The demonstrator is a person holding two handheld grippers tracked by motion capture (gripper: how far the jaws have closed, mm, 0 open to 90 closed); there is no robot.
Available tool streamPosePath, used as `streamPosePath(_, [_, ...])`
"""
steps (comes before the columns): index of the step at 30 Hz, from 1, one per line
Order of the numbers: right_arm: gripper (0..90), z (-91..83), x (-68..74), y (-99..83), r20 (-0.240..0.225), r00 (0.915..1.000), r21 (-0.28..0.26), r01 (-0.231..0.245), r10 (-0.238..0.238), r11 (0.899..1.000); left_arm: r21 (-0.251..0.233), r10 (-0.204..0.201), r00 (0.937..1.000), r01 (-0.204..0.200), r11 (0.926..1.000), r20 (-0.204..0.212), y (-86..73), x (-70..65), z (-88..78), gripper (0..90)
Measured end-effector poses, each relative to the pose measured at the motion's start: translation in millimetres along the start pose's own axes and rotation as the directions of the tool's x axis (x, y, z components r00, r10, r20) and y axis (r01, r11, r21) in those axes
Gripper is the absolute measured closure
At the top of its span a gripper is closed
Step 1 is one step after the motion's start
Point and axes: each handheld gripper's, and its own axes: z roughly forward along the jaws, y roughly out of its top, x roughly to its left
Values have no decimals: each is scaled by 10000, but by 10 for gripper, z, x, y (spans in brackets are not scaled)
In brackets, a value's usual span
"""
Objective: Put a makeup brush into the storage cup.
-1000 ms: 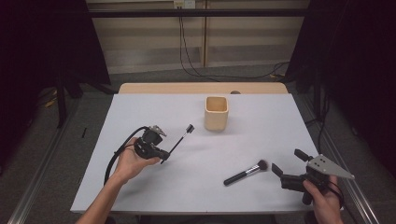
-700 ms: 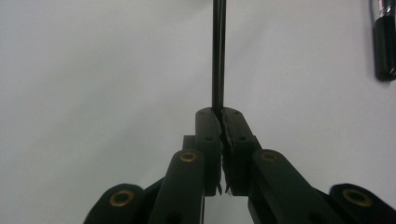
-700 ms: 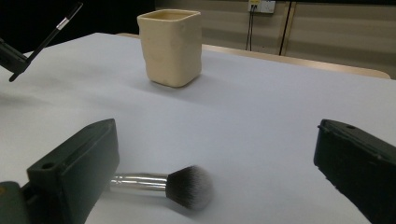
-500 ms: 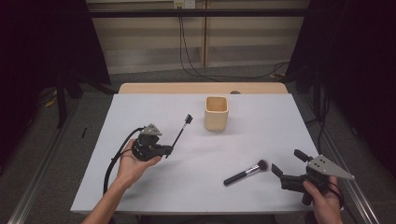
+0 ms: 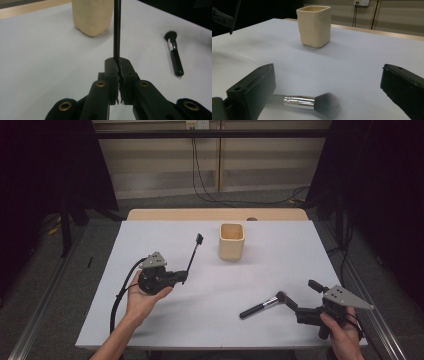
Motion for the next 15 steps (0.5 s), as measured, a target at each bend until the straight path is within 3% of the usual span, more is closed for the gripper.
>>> streamPosePath(6, [0,55,39,39,-225,9997,-196,-75,70,9998,-348,58,10000,-59,9994,-15,-33,0,38,864])
streamPosePath(7, [0,79,53,57,-366,9993,-266,-25,15,9996,-502,-58,10000,62,9987,72,-44,-1,51,863])
streamPosePath(15, [0,198,153,174,-1100,9936,-363,204,-243,9991,-1074,108,9998,-92,9942,146,-74,-54,110,863])
